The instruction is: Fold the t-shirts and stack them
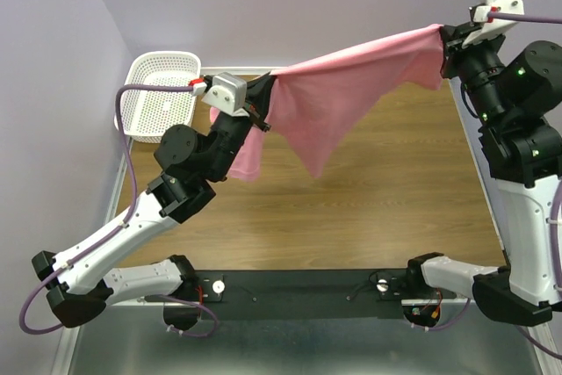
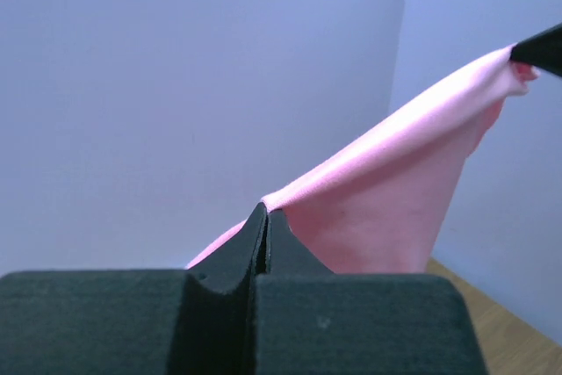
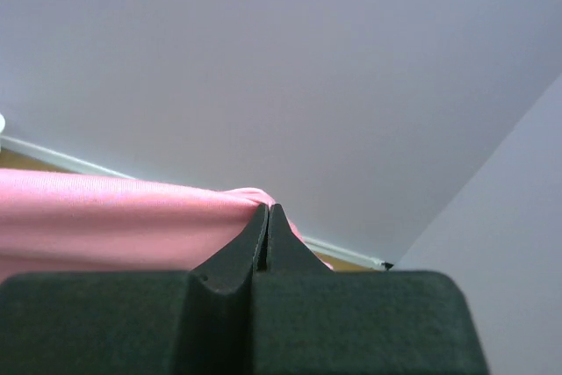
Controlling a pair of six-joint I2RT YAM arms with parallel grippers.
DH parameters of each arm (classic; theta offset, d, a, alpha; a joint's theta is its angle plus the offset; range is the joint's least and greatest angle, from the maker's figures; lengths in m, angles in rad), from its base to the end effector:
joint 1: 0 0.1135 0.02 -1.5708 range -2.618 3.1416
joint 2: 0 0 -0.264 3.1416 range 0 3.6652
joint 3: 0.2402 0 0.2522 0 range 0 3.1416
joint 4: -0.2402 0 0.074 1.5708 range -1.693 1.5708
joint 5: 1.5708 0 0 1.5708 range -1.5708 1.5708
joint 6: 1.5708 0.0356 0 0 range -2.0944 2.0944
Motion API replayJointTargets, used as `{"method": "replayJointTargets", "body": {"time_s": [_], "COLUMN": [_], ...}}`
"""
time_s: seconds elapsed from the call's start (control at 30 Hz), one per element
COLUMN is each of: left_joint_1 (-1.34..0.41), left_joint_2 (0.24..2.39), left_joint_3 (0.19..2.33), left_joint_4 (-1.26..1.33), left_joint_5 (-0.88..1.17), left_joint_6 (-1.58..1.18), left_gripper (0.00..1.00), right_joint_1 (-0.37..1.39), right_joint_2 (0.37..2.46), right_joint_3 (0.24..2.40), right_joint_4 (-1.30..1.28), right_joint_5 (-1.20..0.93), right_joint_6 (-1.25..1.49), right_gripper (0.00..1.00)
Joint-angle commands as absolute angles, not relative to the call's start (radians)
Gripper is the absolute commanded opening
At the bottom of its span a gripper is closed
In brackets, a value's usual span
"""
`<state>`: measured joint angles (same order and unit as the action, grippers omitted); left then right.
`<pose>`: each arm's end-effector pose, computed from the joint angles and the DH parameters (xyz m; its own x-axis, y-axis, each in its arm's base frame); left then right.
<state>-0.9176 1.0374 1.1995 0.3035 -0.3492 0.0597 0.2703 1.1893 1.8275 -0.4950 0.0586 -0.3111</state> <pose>0.1396 -0.1624 0.4878 0.3058 -0.3073 -0.9011 0.5431 0.8337 -0.1000 0.1847 0.0490 0.5683 0.1954 -0.2629 -0.9448 -0.1585 0.9423 -0.2950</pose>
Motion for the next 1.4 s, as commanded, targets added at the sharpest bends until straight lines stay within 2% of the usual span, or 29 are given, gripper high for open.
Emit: {"method": "replayJointTargets", "body": {"time_s": [0.0,0.3,0.53,0.63,0.73,0.83,0.9,1.0,1.03,1.1,1.23,1.27,1.3,1.33,1.37], "left_joint_1": [-0.916,-0.916,-0.907,-0.830,-0.740,-0.723,-0.719,-0.719,-0.718,-0.719,-0.745,-0.802,-0.836,-0.868,-0.950], "left_joint_2": [1.020,0.989,1.087,1.195,1.351,1.402,1.407,1.310,1.226,1.142,0.977,0.936,0.919,0.907,0.873], "left_joint_3": [1.213,1.230,1.256,1.350,1.604,1.710,1.741,1.588,1.436,1.282,0.929,0.805,0.746,0.697,0.611], "left_joint_4": [0.241,0.232,0.276,0.264,0.209,0.215,0.222,0.267,0.314,0.339,0.330,0.321,0.315,0.293,0.281], "left_joint_5": [-0.357,-0.258,-0.250,-0.207,-0.147,-0.108,-0.060,0.013,0.040,0.095,0.225,0.239,0.251,0.259,0.261], "left_joint_6": [0.109,0.074,0.066,0.040,0.032,0.051,0.057,0.064,0.061,0.048,-0.115,-0.209,-0.271,-0.325,-0.378], "left_gripper": [0.00,0.00,0.00,0.00,0.00,0.00,0.00,0.00,0.00,0.00,0.00,0.00,0.04,0.27,0.40], "right_joint_1": [0.267,0.267,0.267,0.267,0.265,0.264,0.262,0.262,0.262,0.262,0.262,0.262,0.262,0.262,0.262], "right_joint_2": [1.167,1.137,1.213,1.322,1.420,1.454,1.431,1.286,1.187,1.062,0.887,0.823,0.792,0.766,0.744], "right_joint_3": [1.865,1.838,1.799,1.890,2.046,2.167,2.163,1.969,1.895,1.648,1.375,1.280,1.238,1.209,1.183], "right_joint_4": [-0.491,-0.505,-0.505,-0.505,-0.506,-0.505,-0.505,-0.503,-0.505,-0.514,-0.814,-0.933,-0.995,-1.050,-1.102], "right_joint_5": [0.117,0.068,0.029,0.041,0.081,0.068,0.017,-0.127,-0.168,-0.300,-0.448,-0.487,-0.497,-0.497,-0.489], "right_joint_6": [-0.299,-0.285,-0.296,-0.319,-0.337,-0.336,-0.333,-0.372,-0.392,-0.478,-0.723,-0.815,-0.816,-0.878,-0.877], "right_gripper": [0.01,0.00,0.01,0.01,0.01,0.00,0.01,0.01,0.00,0.01,0.01,0.02,0.07,0.33,0.49]}}
